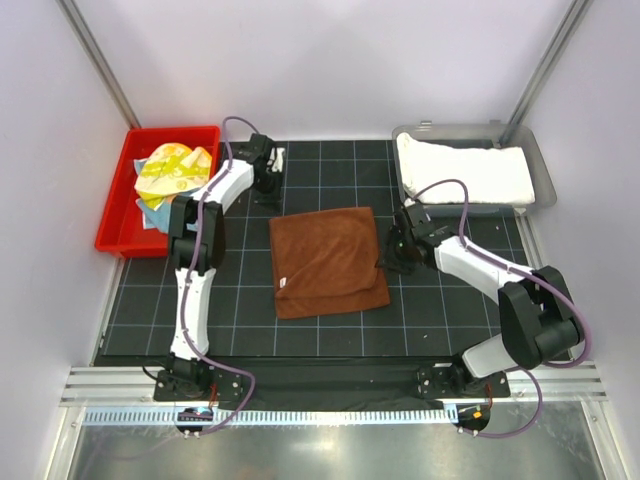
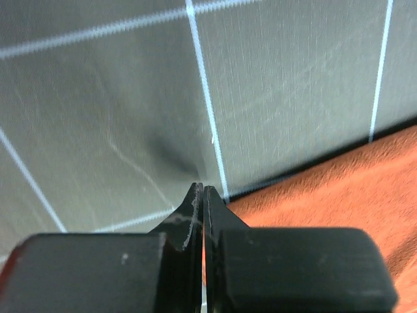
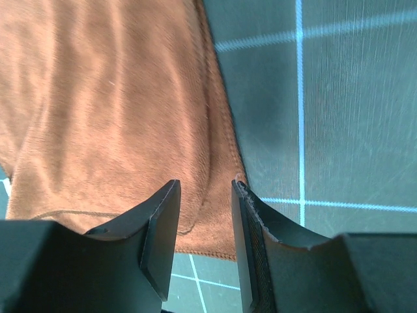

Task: Fold and stack the towels
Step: Fold the towel

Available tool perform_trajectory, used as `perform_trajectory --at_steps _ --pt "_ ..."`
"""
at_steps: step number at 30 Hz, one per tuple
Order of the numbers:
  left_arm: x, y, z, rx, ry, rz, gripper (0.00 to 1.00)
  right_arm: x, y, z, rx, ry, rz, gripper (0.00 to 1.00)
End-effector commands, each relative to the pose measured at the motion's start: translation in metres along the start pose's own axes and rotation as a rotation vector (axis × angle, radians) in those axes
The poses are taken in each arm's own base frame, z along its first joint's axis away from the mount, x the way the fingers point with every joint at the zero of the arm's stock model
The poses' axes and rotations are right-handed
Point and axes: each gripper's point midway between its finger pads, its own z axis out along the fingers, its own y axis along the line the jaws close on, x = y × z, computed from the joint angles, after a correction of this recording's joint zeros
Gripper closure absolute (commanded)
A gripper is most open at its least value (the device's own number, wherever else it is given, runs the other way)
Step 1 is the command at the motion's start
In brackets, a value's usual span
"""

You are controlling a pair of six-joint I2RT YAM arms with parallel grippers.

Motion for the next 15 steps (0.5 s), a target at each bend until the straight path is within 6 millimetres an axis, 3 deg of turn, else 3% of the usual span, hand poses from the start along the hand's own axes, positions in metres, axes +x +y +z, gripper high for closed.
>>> perform_trajectory --at_steps 1,5,7,8,9,11,13,14,15 --pt "-0.022 -0.004 -0.004 0.067 -0.041 0.006 1.00 -0.001 0.019 -0.002 -0.079 -0.024 0.083 0.56" --pt "-0.035 -0.002 -0.022 0.060 -0.069 0.000 0.99 0.007 0.030 0.000 -0.107 0.004 0.122 0.56" --pt "-0.037 0.001 -0.038 0.023 -0.077 -0.006 0.80 0.010 0.036 0.002 -0.124 0.007 0.151 0.55" --pt "-0.036 0.009 -0.045 -0.028 -0.079 -0.019 0.75 0.014 0.032 0.005 -0.113 0.010 0.163 0.55" --pt "-0.040 0.008 -0.065 -0.046 -0.108 -0.019 0.71 0.015 0.033 0.006 -0.114 0.008 0.175 0.55" --pt "-0.025 0.015 -0.080 -0.095 -0.085 -0.046 0.64 0.019 0.027 0.010 -0.095 0.007 0.187 0.55" --pt "-0.021 0.013 -0.115 -0.115 -0.132 -0.058 0.63 0.022 0.022 0.011 -0.075 0.003 0.205 0.55" --pt "0.002 0.019 -0.110 -0.141 -0.097 -0.080 0.62 0.021 0.021 0.012 -0.067 -0.008 0.210 0.54" --pt "-0.001 0.013 -0.139 -0.130 -0.168 -0.086 0.62 0.021 0.021 0.012 -0.067 -0.013 0.211 0.53"
